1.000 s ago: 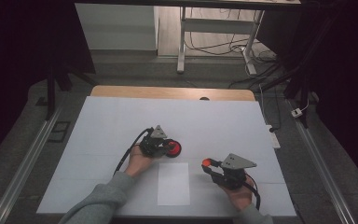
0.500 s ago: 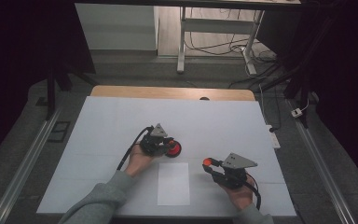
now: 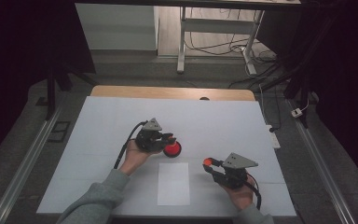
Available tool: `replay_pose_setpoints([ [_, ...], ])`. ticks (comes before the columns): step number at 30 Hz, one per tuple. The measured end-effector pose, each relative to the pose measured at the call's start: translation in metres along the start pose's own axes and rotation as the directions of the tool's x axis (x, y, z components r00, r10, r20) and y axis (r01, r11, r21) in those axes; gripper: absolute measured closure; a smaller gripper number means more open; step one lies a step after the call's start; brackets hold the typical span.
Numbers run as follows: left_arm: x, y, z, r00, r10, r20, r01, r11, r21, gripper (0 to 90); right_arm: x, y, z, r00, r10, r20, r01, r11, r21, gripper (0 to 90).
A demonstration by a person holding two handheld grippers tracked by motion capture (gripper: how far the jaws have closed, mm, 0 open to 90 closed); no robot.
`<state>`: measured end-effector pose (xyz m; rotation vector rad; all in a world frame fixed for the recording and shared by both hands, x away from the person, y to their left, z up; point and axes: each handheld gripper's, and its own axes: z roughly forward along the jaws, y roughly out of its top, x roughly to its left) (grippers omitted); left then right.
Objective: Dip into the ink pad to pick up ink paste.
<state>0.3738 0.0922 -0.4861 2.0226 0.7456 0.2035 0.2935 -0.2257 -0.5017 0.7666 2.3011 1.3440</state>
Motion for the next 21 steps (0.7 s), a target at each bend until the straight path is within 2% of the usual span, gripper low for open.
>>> replay_pose_setpoints([
  [12, -0.004, 0.007, -0.020, 0.9998, 0.004, 0.018, -0.003, 0.9995, -0.033, 72.1, 0.000, 0.000, 0.001, 1.0000, -0.002, -0.001, 0.002, 1.000, -0.002, 64.6],
  [21, -0.007, 0.008, -0.030, 0.9993, 0.008, 0.037, -0.006, 0.9992, -0.040, 72.0, 0.000, 0.000, 0.001, 1.0000, -0.004, -0.005, 0.004, 1.000, -0.003, 64.6],
])
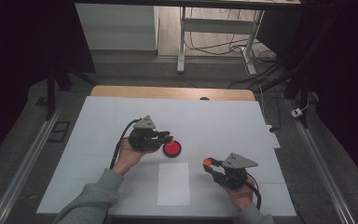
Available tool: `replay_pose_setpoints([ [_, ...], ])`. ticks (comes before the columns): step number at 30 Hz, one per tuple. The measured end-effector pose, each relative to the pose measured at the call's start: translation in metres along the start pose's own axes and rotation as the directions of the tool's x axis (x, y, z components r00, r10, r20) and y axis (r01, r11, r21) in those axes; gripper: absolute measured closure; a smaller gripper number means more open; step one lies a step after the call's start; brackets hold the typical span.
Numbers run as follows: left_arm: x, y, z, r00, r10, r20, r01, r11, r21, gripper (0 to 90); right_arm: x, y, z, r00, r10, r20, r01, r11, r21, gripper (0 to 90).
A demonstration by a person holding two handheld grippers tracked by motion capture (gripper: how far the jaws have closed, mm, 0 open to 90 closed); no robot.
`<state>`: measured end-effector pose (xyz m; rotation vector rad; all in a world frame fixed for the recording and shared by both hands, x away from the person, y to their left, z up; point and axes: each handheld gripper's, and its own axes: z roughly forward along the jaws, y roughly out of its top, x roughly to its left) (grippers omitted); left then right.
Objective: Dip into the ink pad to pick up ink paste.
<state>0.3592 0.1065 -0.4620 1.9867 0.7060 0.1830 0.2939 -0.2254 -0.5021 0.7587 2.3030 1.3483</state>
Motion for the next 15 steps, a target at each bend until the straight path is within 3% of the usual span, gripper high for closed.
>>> replay_pose_setpoints([
  [15, -0.006, 0.001, -0.012, 0.9993, 0.017, 0.033, -0.016, 0.9998, -0.011, 72.1, 0.000, 0.000, 0.000, 1.0000, 0.001, -0.001, -0.001, 1.000, -0.002, 64.6],
])
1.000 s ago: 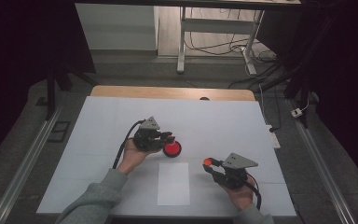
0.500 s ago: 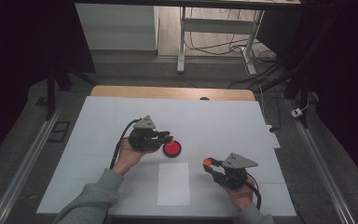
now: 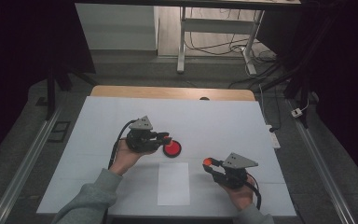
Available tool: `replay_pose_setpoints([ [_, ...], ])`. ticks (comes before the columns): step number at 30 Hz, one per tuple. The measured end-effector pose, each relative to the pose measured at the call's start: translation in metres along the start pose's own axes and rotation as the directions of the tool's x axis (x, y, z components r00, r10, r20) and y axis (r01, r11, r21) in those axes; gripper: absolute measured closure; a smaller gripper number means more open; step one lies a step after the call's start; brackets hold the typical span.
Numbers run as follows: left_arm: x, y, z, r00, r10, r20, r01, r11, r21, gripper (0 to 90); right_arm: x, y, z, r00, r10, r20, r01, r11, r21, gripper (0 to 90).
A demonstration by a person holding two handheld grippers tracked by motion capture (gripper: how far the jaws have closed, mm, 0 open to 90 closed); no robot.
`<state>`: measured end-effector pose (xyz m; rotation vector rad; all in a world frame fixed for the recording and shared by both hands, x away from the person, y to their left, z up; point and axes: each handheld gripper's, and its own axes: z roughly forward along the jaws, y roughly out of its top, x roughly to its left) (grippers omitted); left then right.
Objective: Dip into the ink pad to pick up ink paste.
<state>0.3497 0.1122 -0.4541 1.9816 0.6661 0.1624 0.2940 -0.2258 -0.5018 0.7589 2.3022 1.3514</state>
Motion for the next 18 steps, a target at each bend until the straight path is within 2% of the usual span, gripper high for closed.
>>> replay_pose_setpoints([
  [7, -0.003, -0.008, -0.010, 0.9999, 0.017, -0.001, -0.017, 0.9996, 0.022, 72.1, 0.000, 0.000, 0.000, 1.0000, -0.001, 0.000, 0.001, 1.000, 0.001, 64.6],
  [10, -0.003, -0.012, -0.014, 1.0000, 0.007, -0.002, -0.007, 0.9997, 0.024, 72.1, 0.000, -0.001, 0.001, 1.0000, -0.001, -0.001, 0.001, 1.000, 0.004, 64.6],
  [18, -0.009, -0.013, -0.011, 0.9997, 0.008, 0.024, -0.008, 0.9998, 0.016, 72.1, 0.000, -0.001, 0.001, 1.0000, -0.005, -0.001, 0.005, 1.000, 0.007, 64.6],
])
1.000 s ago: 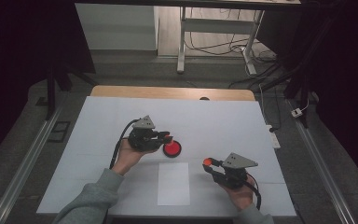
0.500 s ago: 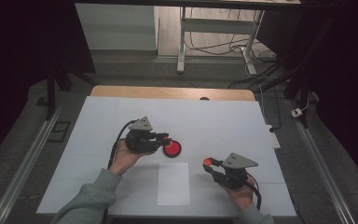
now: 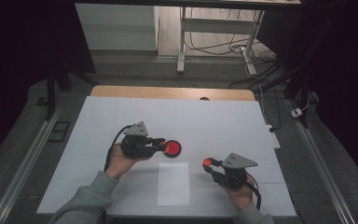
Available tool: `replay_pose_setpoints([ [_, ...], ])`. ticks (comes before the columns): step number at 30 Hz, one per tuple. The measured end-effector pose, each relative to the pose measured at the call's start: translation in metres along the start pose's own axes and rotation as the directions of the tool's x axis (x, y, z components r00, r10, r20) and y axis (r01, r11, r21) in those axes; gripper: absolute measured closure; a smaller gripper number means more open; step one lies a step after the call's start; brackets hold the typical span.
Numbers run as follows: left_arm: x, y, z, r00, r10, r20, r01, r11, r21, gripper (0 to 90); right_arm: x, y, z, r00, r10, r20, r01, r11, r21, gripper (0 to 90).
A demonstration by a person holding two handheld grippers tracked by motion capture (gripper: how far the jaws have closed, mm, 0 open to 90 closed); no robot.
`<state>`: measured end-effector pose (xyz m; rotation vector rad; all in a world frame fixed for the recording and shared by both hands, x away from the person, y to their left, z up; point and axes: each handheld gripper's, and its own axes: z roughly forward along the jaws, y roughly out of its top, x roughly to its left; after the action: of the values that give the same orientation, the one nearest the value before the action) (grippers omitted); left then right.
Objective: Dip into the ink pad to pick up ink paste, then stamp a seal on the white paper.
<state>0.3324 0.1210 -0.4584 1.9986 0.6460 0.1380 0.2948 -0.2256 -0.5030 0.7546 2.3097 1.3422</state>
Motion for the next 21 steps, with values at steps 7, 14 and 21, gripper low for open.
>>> replay_pose_setpoints([
  [7, -0.011, -0.001, 0.003, 0.9998, 0.009, 0.017, -0.009, 0.9999, -0.007, 72.1, 0.000, 0.000, -0.001, 1.0000, 0.008, 0.003, -0.008, 1.000, -0.004, 64.6],
  [14, -0.015, -0.001, 0.006, 0.9995, 0.019, 0.026, -0.019, 0.9998, -0.002, 72.1, -0.001, 0.000, -0.001, 1.0000, 0.009, 0.005, -0.009, 1.000, -0.003, 64.6],
  [21, -0.018, -0.004, 0.003, 0.9996, 0.015, 0.024, -0.015, 0.9999, -0.002, 72.1, 0.000, 0.000, 0.000, 1.0000, 0.000, 0.006, 0.000, 1.000, -0.002, 64.6],
])
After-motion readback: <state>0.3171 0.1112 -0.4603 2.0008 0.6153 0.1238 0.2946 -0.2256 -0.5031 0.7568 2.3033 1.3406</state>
